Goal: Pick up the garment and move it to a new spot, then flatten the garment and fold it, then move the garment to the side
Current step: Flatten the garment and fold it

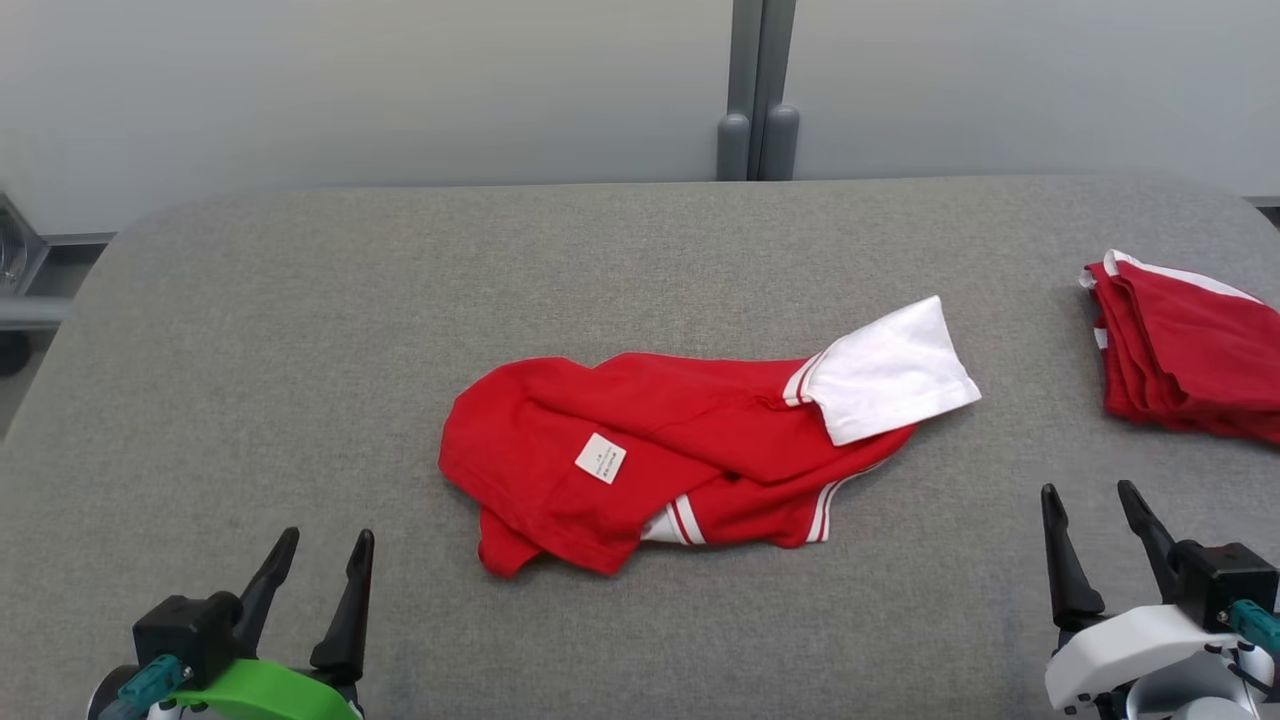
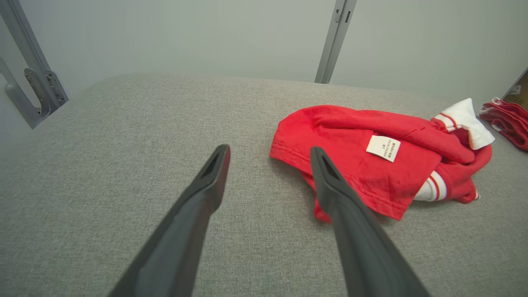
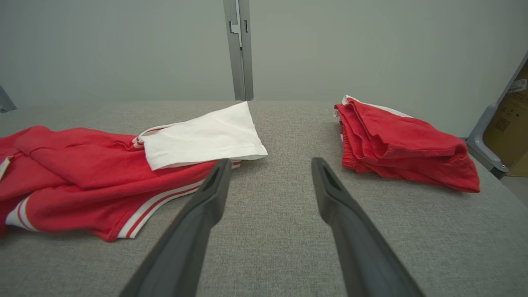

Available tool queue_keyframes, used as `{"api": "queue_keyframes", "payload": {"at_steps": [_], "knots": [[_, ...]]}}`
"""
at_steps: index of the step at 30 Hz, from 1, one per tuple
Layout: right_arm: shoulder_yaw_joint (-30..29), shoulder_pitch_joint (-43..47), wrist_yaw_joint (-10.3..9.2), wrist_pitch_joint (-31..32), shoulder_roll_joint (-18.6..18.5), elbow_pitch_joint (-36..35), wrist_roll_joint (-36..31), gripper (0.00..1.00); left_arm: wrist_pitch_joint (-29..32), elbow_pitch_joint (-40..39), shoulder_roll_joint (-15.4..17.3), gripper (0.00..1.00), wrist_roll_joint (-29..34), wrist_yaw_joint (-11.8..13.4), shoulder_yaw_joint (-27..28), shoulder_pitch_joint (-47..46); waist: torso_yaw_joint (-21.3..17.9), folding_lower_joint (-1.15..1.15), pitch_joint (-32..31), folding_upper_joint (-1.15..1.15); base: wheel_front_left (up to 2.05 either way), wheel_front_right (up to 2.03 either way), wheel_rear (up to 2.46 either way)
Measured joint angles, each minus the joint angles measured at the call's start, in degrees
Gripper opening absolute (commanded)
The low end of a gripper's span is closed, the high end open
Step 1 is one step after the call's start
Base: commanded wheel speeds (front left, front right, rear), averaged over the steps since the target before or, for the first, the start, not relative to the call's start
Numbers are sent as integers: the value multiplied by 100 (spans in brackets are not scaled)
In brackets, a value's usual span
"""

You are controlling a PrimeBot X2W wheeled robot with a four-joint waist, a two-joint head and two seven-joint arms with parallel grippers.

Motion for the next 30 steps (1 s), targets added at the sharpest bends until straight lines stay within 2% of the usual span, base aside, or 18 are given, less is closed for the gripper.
{"api": "queue_keyframes", "payload": {"at_steps": [13,30], "knots": [[222,-266,9,0,-14,42,-221,100,-4,22,-58,100,116,-209,-220,-9,100,0,-17,0,0,0,0],[282,-508,25,0,-29,147,-249,100,-4,160,-188,100,215,-229,-201,-122,27,0,210,0,0,0,0]]}}
